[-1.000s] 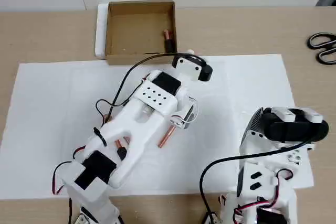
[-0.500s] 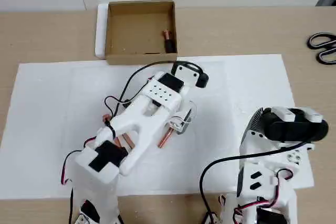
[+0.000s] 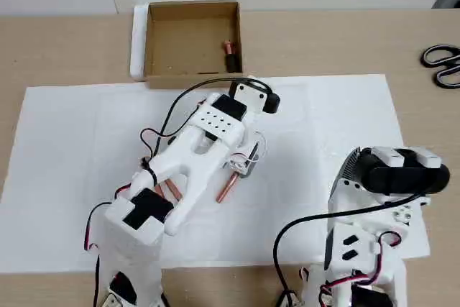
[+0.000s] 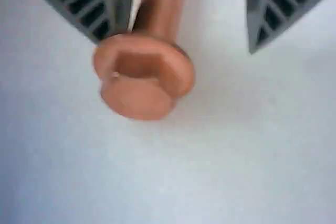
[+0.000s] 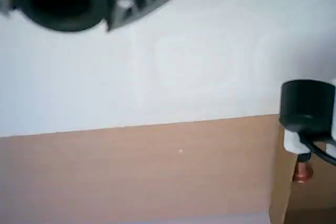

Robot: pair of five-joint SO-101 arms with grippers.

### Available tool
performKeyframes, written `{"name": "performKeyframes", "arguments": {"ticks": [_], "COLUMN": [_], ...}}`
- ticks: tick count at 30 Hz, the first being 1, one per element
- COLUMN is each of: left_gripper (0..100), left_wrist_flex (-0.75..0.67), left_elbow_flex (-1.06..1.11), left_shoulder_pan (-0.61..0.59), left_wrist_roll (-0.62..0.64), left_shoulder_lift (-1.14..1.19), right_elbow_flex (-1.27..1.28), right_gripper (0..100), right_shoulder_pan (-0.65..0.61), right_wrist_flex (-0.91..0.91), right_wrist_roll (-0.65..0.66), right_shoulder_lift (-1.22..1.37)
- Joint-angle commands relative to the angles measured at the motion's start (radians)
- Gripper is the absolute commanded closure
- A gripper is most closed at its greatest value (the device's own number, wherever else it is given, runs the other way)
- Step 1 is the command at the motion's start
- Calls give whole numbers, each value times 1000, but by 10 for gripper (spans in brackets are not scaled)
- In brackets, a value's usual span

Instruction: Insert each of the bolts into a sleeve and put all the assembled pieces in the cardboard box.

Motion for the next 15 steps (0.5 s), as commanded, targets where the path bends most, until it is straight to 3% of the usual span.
{"name": "performKeyframes", "arguments": {"ticks": [1,5,15], "left_gripper": [858,1000,994], "left_wrist_flex": [25,28,26], "left_elbow_flex": [-36,-36,-41], "left_shoulder_pan": [3,3,3], "left_wrist_roll": [3,3,3], "left_shoulder_lift": [-5,-5,46], "right_elbow_flex": [-5,-5,-5], "right_gripper": [995,995,995], "right_shoulder_pan": [2,2,2], "right_wrist_flex": [-19,-19,-19], "right_wrist_roll": [-8,-8,-9], "right_shoulder_lift": [-8,-8,-8]}}
